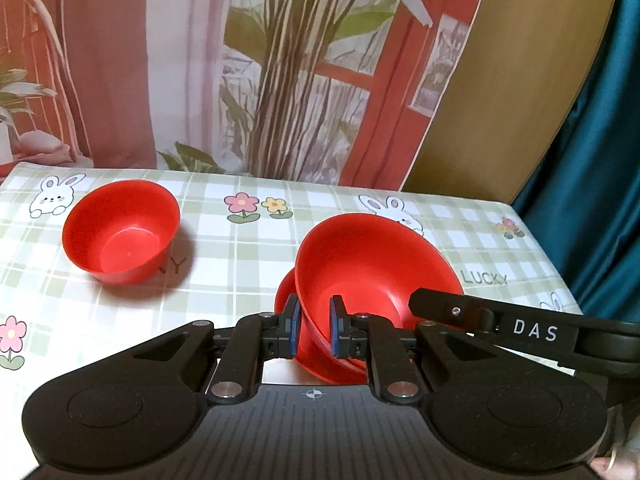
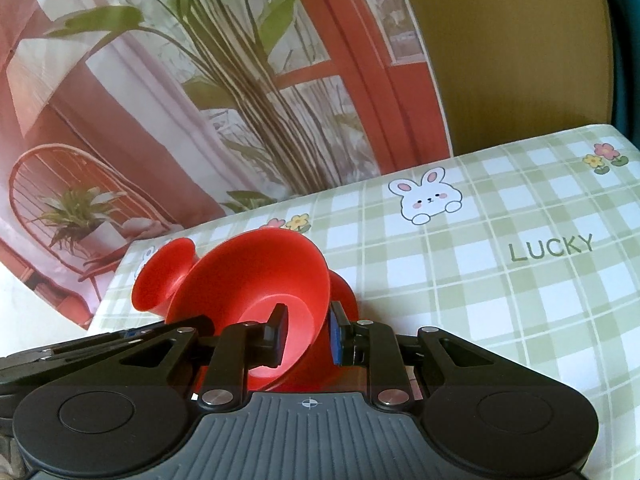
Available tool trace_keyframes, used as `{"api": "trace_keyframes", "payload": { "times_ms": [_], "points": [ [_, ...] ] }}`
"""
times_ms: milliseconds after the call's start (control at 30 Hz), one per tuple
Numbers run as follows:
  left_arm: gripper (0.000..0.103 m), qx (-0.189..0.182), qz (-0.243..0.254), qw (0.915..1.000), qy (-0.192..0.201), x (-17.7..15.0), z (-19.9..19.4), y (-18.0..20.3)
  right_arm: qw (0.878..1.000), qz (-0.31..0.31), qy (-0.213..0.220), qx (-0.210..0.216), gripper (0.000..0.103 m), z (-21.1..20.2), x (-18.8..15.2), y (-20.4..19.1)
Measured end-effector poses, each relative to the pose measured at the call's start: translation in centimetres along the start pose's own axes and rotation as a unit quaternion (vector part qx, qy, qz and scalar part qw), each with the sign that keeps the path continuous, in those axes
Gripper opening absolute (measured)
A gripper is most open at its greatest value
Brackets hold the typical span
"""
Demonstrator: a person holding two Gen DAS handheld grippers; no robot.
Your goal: Organize plates and bowls
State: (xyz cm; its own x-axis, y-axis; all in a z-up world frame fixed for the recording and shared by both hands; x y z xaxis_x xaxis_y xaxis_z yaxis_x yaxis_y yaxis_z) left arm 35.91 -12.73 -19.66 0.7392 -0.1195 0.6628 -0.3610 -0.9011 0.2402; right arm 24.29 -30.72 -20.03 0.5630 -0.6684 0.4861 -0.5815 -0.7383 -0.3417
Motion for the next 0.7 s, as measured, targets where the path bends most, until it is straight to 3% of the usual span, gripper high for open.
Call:
{"api": "trace_keyframes", "payload": {
  "times_ms": [700],
  "points": [
    [0.014, -0.002, 0.009, 0.9999, -0.014, 0.1, 1.8, 0.0, 1.0, -0.001, -0.013, -0.008, 0.021, 1.7, 0.0, 1.2]
  ]
}}
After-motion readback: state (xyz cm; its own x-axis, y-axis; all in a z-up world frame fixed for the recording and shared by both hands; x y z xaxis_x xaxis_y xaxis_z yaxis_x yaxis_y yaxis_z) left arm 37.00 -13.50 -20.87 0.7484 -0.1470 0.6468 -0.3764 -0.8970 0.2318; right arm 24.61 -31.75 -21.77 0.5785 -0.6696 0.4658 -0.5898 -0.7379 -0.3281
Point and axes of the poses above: each gripper's, at about its wrist camera, not at the fingertips, and z roughly the way its jaws point, y to its right, x to its top, the point moved 9 cm from there along z, roughly the way its jaws point, and after that the axes turned 4 degrees about -y, right-handed, at the moved point
